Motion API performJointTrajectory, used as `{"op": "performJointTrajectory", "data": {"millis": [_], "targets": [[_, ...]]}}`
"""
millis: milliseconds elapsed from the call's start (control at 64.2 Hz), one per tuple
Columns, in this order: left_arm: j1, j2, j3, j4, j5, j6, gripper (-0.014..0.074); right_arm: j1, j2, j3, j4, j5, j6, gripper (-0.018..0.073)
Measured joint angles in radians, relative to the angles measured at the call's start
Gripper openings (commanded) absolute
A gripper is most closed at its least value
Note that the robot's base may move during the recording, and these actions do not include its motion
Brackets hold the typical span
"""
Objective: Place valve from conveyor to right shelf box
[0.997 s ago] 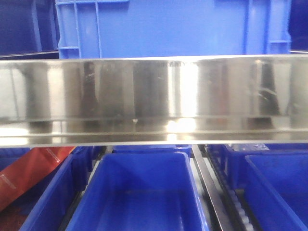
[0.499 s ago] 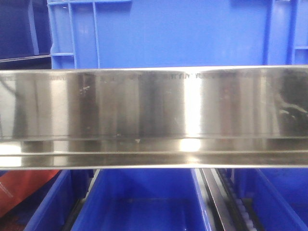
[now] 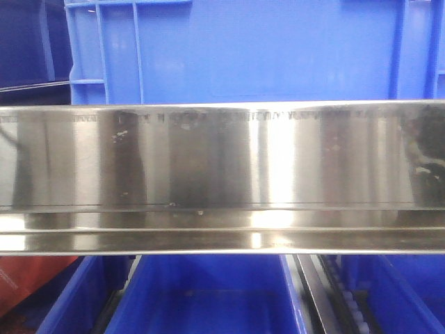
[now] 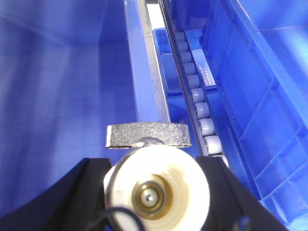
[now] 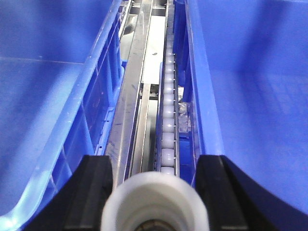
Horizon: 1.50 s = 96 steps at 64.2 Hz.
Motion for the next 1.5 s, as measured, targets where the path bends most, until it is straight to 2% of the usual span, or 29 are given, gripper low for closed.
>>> {"op": "performJointTrajectory", "data": {"millis": [374,904,1200,1371,1496], "targets": [[0.0,0.0,0.0,0.001,0.0,0.0,-0.0111,0.0,0.0,0.0,0.0,0.0,0.0,-0.0154],[0.0,0.0,0.0,0.001,0.0,0.0,-0.0111,0.0,0.0,0.0,0.0,-0.083,0.0,-0.0154],[0.0,0.0,0.0,-0.002,-0.068,0.0,-0.0111,0.0,0.0,0.0,0.0,-0.106,0.0,-0.0154],[0.0,0.024,-0.018,-0.107,-0.152,0.003,-0.0111,0.002,0.024,-0.054,0.035,-0.117,0.0,-0.0154],[-0.038,0.103,-0.106,-0.217,-0.156,0.046,-0.0111,0.055,0.084,-0.169,0.055,-0.129,-0.014,-0.0154]]}}
